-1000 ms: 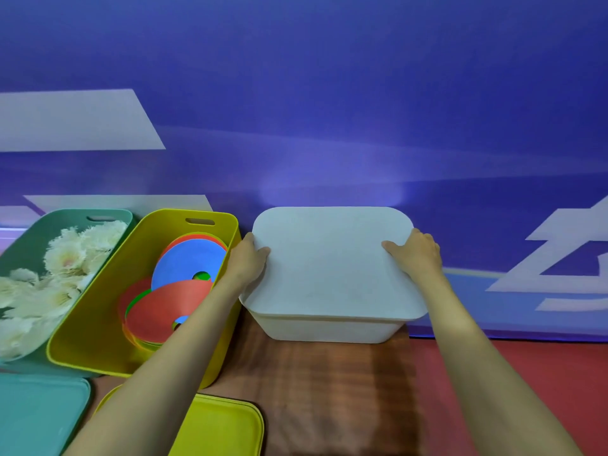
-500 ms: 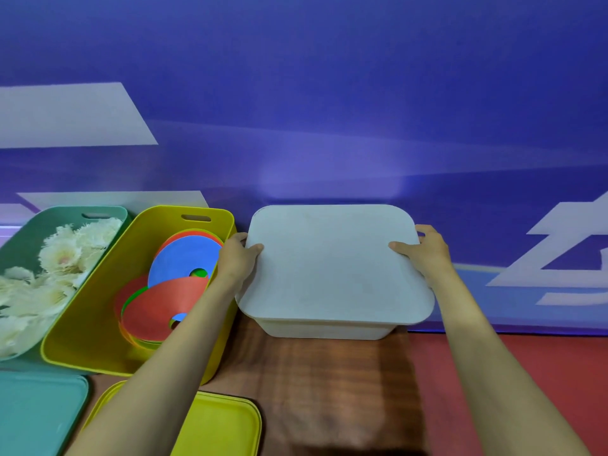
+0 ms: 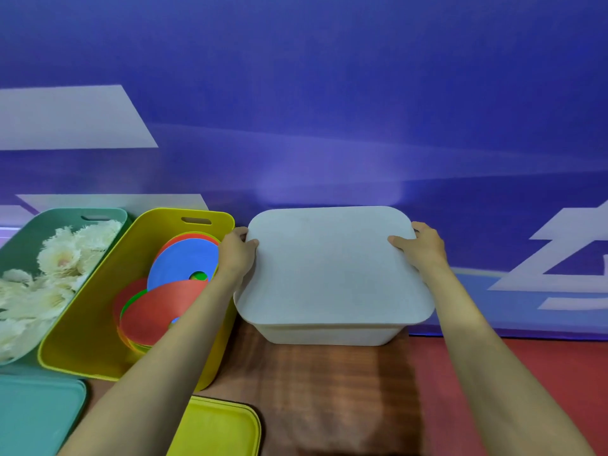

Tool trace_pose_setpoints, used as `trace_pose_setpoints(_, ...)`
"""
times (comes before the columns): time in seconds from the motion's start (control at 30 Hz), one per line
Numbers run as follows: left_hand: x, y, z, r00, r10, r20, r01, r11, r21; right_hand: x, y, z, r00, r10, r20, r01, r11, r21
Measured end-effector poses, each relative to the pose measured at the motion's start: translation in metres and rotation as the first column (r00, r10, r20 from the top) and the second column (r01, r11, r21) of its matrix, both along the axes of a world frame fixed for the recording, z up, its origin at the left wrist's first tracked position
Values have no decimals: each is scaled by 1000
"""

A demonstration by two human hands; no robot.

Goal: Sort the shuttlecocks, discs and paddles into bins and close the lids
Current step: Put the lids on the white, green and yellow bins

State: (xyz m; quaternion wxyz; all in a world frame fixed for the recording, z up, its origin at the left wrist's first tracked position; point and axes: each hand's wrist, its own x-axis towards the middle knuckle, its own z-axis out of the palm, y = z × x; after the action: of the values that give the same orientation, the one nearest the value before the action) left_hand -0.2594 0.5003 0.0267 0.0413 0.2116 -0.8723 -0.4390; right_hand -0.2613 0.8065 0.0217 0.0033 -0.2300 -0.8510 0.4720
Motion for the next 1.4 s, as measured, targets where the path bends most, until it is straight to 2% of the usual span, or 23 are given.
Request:
trace_pose_setpoints(0.1, -5, 2, -2, 1000, 12, -4, -12, 1000, 0, -2, 4, -4, 1000, 7, 0, -7, 1000, -11)
trace_pose_setpoints(0.23, -19, 4, 1, 997, -3, 73, -2, 998, 70, -9, 12, -6, 998, -29, 63, 42, 976, -213)
trace_pose_setpoints(0.27, -22, 4, 2, 995, 0, 102, -10, 995, 97, -10, 13, -4, 996, -5, 94, 26, 975, -222)
trace_pose_setpoints(0.37, -27, 4, 2, 990, -7, 143, -11, 992, 125, -13, 13, -5, 991, 52, 124, -29, 984, -177)
trace_pose_setpoints(0.53, -19, 3, -5, 992, 1, 129, -16, 993, 115, -4, 12, -6, 992, 57, 108, -44, 992, -121)
trace_pose_setpoints(0.73, 15, 3, -15, 996, -18, 90, 20, 999, -28, 29, 19, -13, 993, 66, 101, -55, 992, -110)
trace_pose_setpoints(0.87, 28, -1, -17, 996, -50, 75, 54, 997, -54, 39, 19, -10, 995, 59, 78, -54, 996, -67)
trace_pose_setpoints(1.0, 28, -1, -16, 1000, 13, -11, -12, 996, 84, 37, 12, -7, 1000, 26, -5, -26, 995, -99)
trace_pose_setpoints(1.17, 25, -1, -15, 995, 88, -42, -74, 963, 259, 29, 11, -5, 1000, 7, -4, -7, 996, -89)
trace_pose_setpoints(1.33, 17, 1, -17, 990, 118, -81, -88, 948, 305, 27, 18, -12, 1000, -25, 13, 26, 997, -79)
trace_pose_setpoints(1.4, 10, 5, -16, 994, 79, -82, -55, 964, 261, 28, 21, -13, 999, -43, 9, 43, 997, -70)
